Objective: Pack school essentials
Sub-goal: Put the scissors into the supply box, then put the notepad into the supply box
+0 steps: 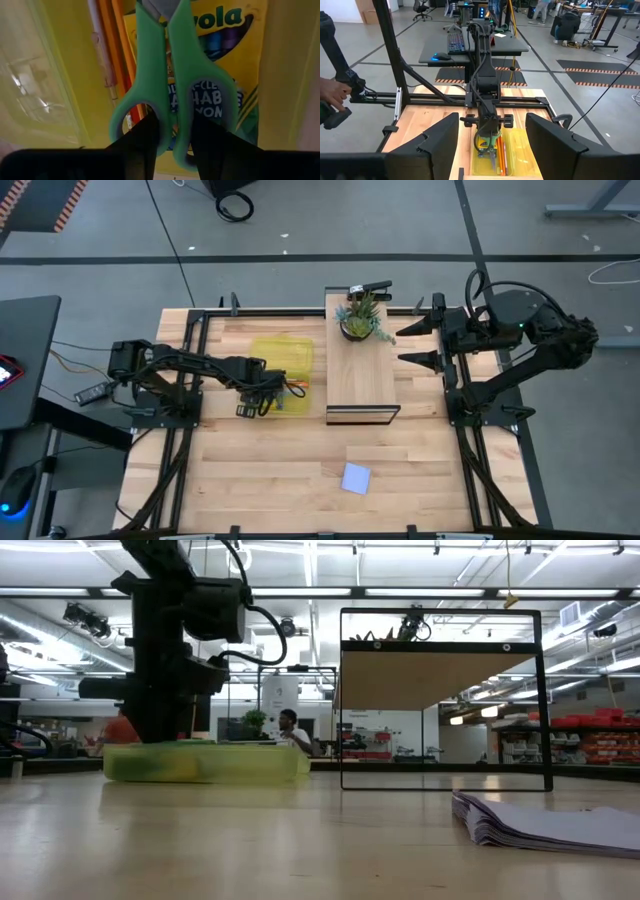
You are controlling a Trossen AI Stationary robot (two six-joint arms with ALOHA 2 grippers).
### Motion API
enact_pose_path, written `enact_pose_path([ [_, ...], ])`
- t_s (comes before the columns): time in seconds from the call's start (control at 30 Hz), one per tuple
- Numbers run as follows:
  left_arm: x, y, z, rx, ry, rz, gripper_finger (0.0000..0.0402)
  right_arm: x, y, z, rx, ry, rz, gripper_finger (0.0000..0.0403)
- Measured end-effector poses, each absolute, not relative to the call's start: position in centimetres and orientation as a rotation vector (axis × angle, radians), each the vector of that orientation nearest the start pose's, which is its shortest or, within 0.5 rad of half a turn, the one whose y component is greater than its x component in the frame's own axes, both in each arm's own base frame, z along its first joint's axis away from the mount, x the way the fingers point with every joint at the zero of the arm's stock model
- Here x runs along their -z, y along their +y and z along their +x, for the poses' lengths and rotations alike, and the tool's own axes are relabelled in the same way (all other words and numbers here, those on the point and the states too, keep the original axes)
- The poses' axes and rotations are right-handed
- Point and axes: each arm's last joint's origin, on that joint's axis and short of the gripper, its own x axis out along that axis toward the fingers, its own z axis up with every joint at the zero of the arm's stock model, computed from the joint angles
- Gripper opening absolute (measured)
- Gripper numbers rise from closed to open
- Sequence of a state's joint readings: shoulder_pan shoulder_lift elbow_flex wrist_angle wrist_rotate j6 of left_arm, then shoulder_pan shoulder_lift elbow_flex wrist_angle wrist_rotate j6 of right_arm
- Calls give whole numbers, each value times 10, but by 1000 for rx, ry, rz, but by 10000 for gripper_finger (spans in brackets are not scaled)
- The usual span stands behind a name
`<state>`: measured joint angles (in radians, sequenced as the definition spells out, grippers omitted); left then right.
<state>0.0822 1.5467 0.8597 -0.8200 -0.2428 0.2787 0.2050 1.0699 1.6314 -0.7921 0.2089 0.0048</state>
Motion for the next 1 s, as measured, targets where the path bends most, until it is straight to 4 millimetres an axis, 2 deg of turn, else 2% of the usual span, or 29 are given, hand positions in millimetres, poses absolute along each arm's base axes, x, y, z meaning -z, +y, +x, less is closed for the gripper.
enact_pose_path([
  [0.3, -164, 27, 247, -57, 1535, 341, 159, -494, 27, 160, 4, 225, -43, 237],
  [0.53, -178, 28, 256, -74, 1492, 328, 193, -495, 27, 158, 3, 219, -56, 237],
  [0.83, -200, 24, 261, -23, 1488, 245, 184, -496, 26, 157, 14, 215, -58, 237],
  [1.0, -212, 8, 271, 3, 1391, 206, 173, -496, 26, 157, 14, 215, -58, 237],
])
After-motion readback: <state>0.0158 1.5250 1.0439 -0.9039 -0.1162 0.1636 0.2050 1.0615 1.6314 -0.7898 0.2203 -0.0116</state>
